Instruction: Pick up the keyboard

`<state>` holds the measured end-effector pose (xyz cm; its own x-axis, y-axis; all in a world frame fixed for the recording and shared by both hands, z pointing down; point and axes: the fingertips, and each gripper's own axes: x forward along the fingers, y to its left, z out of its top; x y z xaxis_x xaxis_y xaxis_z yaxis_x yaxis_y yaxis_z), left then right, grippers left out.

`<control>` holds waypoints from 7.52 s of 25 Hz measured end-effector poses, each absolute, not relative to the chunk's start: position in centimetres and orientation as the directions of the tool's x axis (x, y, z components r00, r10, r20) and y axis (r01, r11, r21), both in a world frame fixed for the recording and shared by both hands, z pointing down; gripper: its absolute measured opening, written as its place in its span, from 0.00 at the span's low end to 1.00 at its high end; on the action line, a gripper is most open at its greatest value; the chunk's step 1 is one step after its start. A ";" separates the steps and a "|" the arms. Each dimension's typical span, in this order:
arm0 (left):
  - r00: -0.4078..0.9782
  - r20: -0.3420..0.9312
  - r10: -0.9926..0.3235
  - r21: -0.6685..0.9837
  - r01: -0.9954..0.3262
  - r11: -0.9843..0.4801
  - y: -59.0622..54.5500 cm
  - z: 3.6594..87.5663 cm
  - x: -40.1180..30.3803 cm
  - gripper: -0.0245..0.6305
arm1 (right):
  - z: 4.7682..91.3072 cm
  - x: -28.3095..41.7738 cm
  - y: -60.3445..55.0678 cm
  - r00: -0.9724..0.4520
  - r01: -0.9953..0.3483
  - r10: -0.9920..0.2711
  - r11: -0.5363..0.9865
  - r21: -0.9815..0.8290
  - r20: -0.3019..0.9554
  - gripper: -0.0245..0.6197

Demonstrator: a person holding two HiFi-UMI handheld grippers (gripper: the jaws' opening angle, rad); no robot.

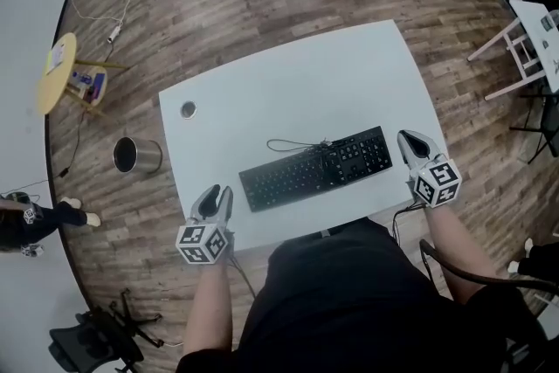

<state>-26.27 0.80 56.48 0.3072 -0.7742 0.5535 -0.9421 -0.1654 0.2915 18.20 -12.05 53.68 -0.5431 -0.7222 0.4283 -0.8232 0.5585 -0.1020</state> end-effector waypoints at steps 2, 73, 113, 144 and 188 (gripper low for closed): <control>0.313 0.572 -0.759 0.297 -0.941 -0.164 0.8 57.2 -26.1 0.24 | 54.3 17.7 -11.9 -0.553 -0.815 -0.709 0.569 -0.110 0.437 0.04; 0.402 0.743 -0.535 0.441 -0.895 -0.061 2.7 66.6 -22.6 0.29 | 65.4 16.7 -10.4 -0.621 -0.761 -0.436 0.537 -0.366 0.651 0.35; 0.445 0.741 -0.504 0.564 -0.819 0.105 2.1 66.9 -22.0 0.28 | 66.0 16.2 -10.0 -0.642 -0.752 -0.418 0.509 -0.419 0.643 0.35; 0.468 0.708 -0.530 0.555 -0.832 0.008 -0.1 61.3 -22.6 0.25 | 60.4 15.8 -11.5 -0.646 -0.755 -0.517 0.538 -0.375 0.561 0.34; 0.475 0.516 -0.713 0.464 -0.854 -0.234 -6.2 45.3 -24.9 0.25 | 42.7 14.1 -15.7 -0.649 -0.761 -0.719 0.614 -0.210 0.249 0.34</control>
